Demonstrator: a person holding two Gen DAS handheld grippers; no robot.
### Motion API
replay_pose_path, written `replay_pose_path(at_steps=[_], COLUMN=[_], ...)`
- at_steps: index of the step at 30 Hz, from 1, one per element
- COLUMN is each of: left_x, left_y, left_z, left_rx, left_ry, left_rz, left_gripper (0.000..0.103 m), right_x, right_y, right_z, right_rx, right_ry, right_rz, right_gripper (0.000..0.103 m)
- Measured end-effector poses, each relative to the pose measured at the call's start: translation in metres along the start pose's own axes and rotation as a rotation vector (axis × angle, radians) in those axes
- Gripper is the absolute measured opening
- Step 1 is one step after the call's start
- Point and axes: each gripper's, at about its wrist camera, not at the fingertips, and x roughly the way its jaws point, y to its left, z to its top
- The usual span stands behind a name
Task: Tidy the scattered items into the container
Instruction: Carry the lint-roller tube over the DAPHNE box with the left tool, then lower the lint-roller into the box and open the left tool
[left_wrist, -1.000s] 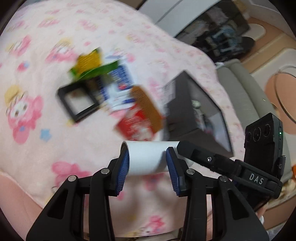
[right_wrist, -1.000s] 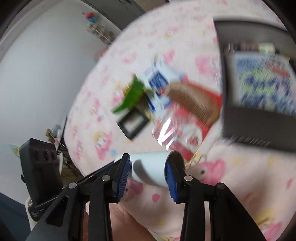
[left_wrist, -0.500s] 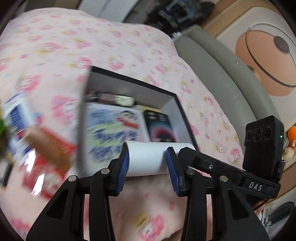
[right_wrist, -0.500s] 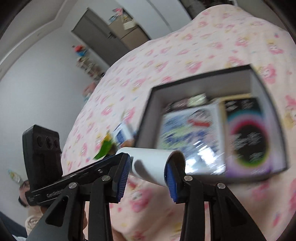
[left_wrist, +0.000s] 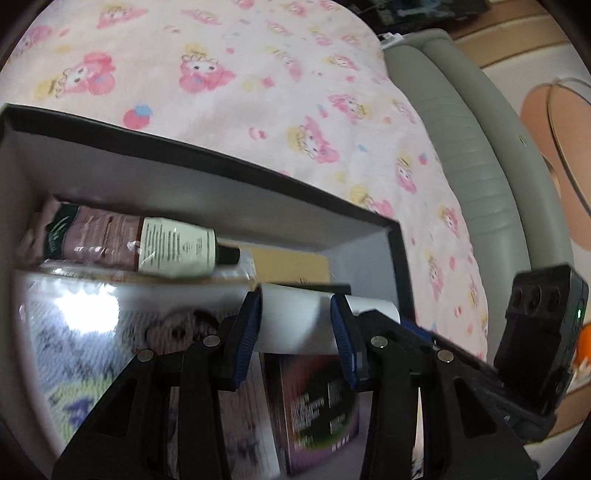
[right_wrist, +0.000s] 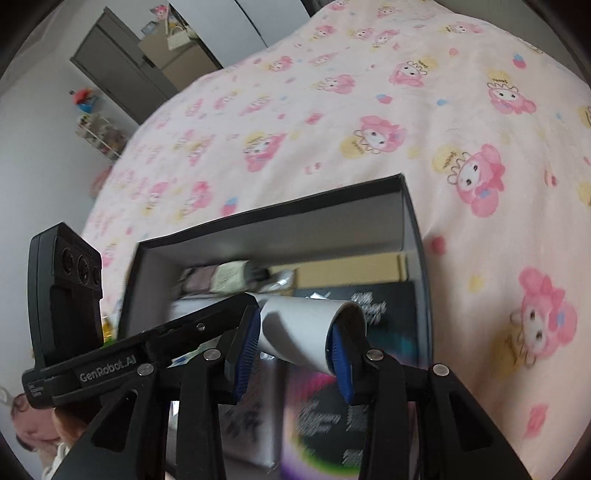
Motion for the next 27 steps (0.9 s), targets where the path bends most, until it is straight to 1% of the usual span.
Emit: replay_pose_path(at_steps=[2, 3, 5, 7, 9, 11, 12, 13, 14, 17, 19, 20, 21, 22, 25, 27], left_x=[0.002, 0.004, 0.005, 0.003, -0.011, -0.029, -0.036, -0.043, -0.045, -0.036, -0.021, -0.014, -0.006, 0.001, 0.024, 0.035], left_y=[0.004, 0.007, 0.014, 0.017, 0.016, 0.012, 0.006, 0.0, -0.005, -0.017, -0.023, -0.026, -0.029, -0.031, -0.038, -0.042], left_z=[0.003, 0.004, 0.006, 0.006, 0.004, 0.0, -0.004, -0.008, -0.012, -0.024, -0.029, -0.032, -0.032, -0.033, -0.029, -0.027], left_rx=[-0.015, -0.031, -0.061, -0.055, -0.031, 0.007, 0.048, 0.088, 0.126, 0.223, 0.268, 0.291, 0.315, 0.338, 0.366, 0.374], left_ry=[-0.034, -0.029, -0.012, -0.009, -0.04, -0.117, -0.124, -0.129, -0.116, -0.008, 0.063, 0.098, 0.123, 0.147, 0.194, 0.203], left_rz=[0.032, 0.023, 0.031, 0.047, 0.067, 0.1, 0.118, 0.135, 0.146, 0.156, 0.182, 0.194, 0.188, 0.184, 0.21, 0.232], left_gripper=[0.039, 0.039, 0.045, 0.049, 0.049, 0.046, 0.044, 0.043, 0.043, 0.043, 0.042, 0.041, 0.037, 0.037, 0.037, 0.037], right_x=[0.003, 0.005, 0.005, -0.001, -0.013, -0.023, -0.027, -0.031, -0.036, -0.035, -0.026, -0.025, -0.024, -0.025, -0.029, -0.03], right_y=[-0.003, -0.004, -0.004, -0.004, -0.002, 0.0, -0.001, -0.001, -0.002, -0.001, 0.003, 0.006, 0.007, 0.008, 0.008, 0.007], right_z=[0.001, 0.001, 0.002, 0.0, -0.004, -0.009, -0.012, -0.016, -0.019, -0.022, -0.022, -0.022, -0.022, -0.023, -0.028, -0.029], right_rx=[-0.004, -0.009, -0.026, -0.047, -0.077, -0.097, -0.098, -0.098, -0.099, -0.133, -0.16, -0.161, -0.15, -0.131, -0.11, -0.119], right_ry=[-0.016, -0.022, -0.031, -0.053, -0.093, -0.119, -0.112, -0.106, -0.1, -0.065, -0.022, -0.019, -0.02, -0.021, -0.041, -0.049], right_rz=[-0.044, -0.067, -0.11, -0.148, -0.179, -0.2, -0.193, -0.187, -0.18, -0.195, -0.217, -0.24, -0.256, -0.268, -0.288, -0.301], right_gripper=[0.033, 0.033, 0.033, 0.034, 0.034, 0.034, 0.034, 0.034, 0.034, 0.034, 0.034, 0.034, 0.034, 0.034, 0.035, 0.035])
